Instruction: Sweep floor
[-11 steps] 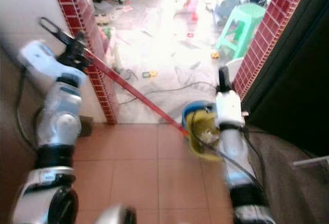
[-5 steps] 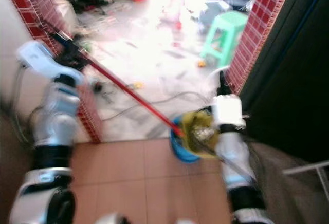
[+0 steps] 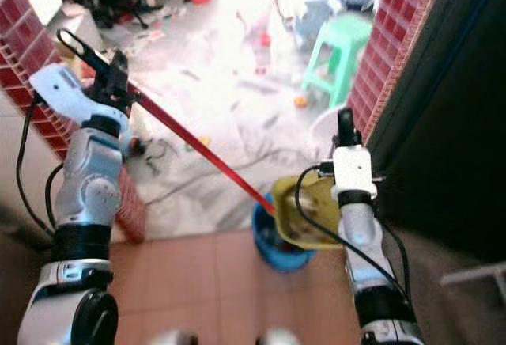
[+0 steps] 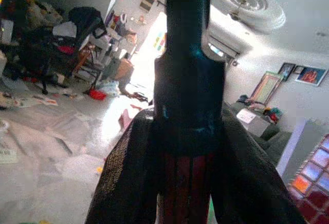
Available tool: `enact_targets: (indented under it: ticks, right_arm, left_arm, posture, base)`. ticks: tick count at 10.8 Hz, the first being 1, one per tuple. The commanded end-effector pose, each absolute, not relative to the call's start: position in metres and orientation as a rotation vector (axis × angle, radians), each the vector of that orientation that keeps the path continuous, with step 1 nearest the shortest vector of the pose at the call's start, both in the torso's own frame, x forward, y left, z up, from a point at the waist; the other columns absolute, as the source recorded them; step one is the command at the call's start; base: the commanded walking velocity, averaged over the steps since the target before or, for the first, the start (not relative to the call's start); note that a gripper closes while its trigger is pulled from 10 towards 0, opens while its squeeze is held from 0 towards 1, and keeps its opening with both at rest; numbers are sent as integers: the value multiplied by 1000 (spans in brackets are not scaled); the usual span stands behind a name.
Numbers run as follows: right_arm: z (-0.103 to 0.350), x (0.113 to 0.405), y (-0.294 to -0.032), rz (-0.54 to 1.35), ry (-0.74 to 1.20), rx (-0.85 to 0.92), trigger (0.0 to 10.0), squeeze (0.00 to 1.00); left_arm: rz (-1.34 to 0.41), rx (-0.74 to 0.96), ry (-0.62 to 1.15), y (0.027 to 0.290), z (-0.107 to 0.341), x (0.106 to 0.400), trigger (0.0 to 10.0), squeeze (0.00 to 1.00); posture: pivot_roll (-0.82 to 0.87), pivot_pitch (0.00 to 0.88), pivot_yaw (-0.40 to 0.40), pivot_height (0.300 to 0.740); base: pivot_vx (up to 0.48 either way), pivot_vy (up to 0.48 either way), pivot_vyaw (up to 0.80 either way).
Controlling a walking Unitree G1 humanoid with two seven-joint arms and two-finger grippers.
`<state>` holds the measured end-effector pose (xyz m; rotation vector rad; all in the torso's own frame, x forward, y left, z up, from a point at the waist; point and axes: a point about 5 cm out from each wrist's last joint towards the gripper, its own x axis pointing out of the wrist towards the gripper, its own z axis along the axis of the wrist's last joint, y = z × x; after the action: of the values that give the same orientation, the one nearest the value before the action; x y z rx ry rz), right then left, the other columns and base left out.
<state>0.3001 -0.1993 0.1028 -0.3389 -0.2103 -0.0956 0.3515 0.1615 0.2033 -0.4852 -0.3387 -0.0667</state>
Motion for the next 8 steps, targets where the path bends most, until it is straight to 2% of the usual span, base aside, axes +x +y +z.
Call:
enact_targets:
  ticks: [1, 8]
  right_arm:
    - [114, 305, -190, -70, -265, -340, 10000, 0]
    - [110, 307, -186, -61, -253, -334, 10000, 0]
  left_arm:
    - [-40, -384, -439, 173, 222, 348, 10000, 0]
    - [-122, -247, -477, 156, 231, 346, 10000, 0]
  posture:
    - [-95, 0, 10, 740]
    - [-91, 0, 17, 740]
  base:
    - [0, 0, 0]
    - [0, 0, 0]
